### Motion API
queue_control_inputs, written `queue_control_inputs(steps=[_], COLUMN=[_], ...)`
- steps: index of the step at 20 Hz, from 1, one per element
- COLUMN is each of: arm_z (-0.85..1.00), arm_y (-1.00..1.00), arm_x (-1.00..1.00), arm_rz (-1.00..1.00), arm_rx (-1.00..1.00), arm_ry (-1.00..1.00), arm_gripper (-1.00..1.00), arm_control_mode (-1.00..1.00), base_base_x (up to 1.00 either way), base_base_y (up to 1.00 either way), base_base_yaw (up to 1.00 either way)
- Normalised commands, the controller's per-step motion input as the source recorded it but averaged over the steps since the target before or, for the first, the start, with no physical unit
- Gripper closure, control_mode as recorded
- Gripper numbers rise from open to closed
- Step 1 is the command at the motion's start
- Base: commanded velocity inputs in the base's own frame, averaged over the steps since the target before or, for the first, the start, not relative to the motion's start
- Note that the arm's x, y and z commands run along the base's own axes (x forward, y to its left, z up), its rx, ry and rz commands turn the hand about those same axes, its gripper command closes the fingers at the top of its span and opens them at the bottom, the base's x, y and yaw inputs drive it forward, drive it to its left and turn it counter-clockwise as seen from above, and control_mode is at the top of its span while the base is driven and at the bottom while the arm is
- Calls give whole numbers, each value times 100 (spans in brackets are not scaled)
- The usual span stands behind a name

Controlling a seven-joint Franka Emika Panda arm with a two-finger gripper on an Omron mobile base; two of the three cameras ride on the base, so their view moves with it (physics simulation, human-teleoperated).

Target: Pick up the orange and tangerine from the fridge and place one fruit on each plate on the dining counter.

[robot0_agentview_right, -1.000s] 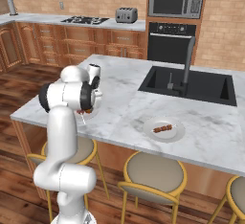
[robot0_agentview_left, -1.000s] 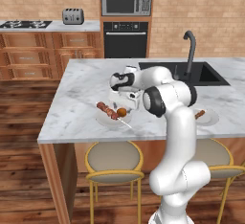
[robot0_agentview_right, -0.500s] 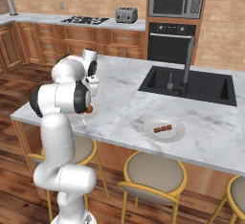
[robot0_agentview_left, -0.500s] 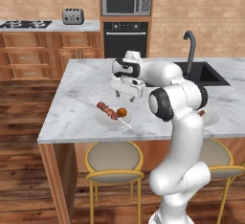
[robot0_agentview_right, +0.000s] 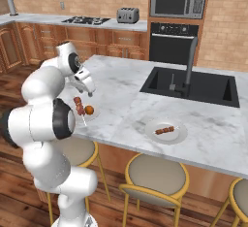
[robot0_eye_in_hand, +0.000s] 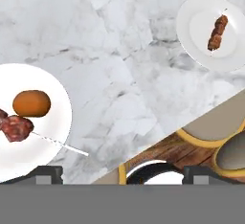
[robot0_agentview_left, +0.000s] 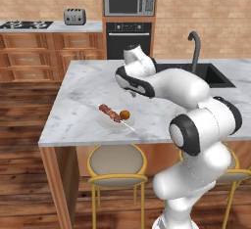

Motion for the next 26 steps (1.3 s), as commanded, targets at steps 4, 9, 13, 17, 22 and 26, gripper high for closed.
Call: queue_control_inputs(steps=[4, 9, 13, 17, 22, 26], arm_z=[95, 100, 53, 0, 0, 24], arm_y=[-38, -20, -26, -26, -1, 0], arm_x=[-100, -100, -100, -25, -47, -76], arm_rz=[31, 36, 37, 16, 1, 0], arm_rx=[-24, -17, 5, 10, 0, 1], arm_ry=[-33, -29, -16, 4, -6, -9], arm_gripper=[-100, -100, -100, -100, -100, -100], arm_control_mode=[-100, -100, -100, -100, -100, -100], base_base_x=[0, 0, 0, 0, 0, 0], base_base_y=[0, 0, 0, 0, 0, 0], base_base_yaw=[0, 0, 0, 0, 0, 0])
